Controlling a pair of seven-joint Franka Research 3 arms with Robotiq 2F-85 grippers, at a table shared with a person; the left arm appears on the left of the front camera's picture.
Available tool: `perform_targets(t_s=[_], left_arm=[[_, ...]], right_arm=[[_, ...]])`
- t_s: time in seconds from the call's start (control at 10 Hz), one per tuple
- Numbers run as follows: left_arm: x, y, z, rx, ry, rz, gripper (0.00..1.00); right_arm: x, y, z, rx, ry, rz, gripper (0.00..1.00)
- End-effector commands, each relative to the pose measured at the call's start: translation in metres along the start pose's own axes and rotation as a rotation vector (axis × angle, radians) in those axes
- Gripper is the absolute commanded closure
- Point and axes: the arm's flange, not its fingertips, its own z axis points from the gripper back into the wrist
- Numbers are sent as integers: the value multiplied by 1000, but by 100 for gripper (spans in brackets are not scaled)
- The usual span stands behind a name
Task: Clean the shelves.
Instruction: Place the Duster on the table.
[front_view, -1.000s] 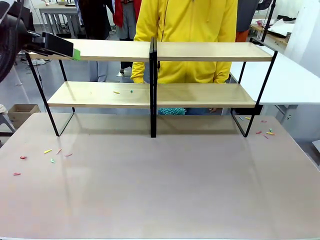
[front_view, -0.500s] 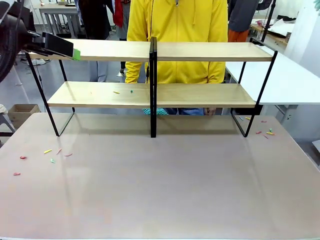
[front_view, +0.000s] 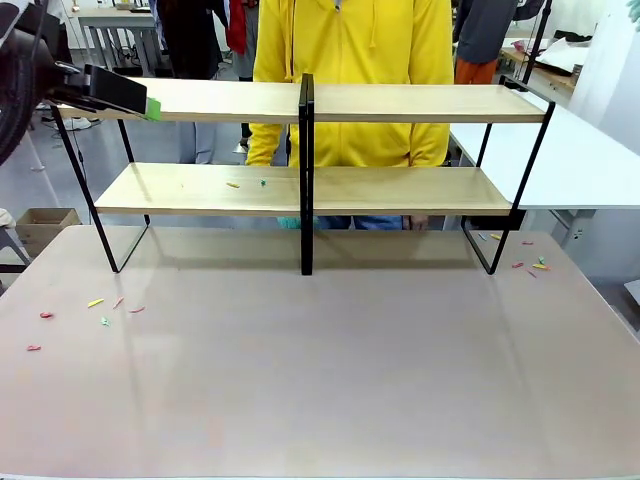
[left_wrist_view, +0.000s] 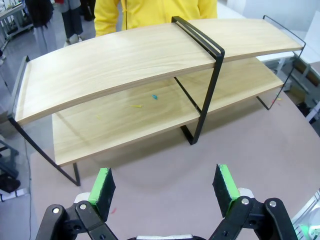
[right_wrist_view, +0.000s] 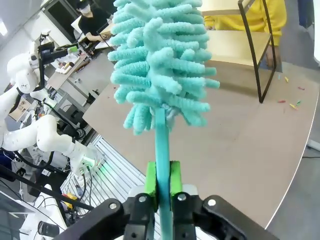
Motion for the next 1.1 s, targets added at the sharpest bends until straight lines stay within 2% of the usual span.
perform_targets(t_s=[0.0, 0.3, 0.4, 0.5, 0.6, 0.7, 0.8, 1.0], left_arm=[[0, 0, 0, 3, -4, 1, 0], [0, 0, 0, 0, 0, 0, 0], [30, -12, -16, -164, 162, -51, 0], [28, -20, -31, -306, 359, -62, 0], [9, -16, -37, -379, 456, -40, 0], [-15, -7, -35, -457, 517, -16, 0], [-42, 4, -34, -523, 558, 31, 0], [-75, 21, -39, -691, 575, 123, 0]], right_arm=[[1, 0, 5, 21, -23, 29, 88], [0, 0, 0, 0, 1, -1, 88], [24, 10, -18, 25, 183, 223, 88], [48, 17, -47, 58, 334, 387, 88], [63, 18, -63, 74, 385, 457, 88], [68, 17, -70, 111, 384, 469, 88], [69, 16, -84, 122, 463, 482, 88], [67, 22, -107, 208, 565, 544, 88]])
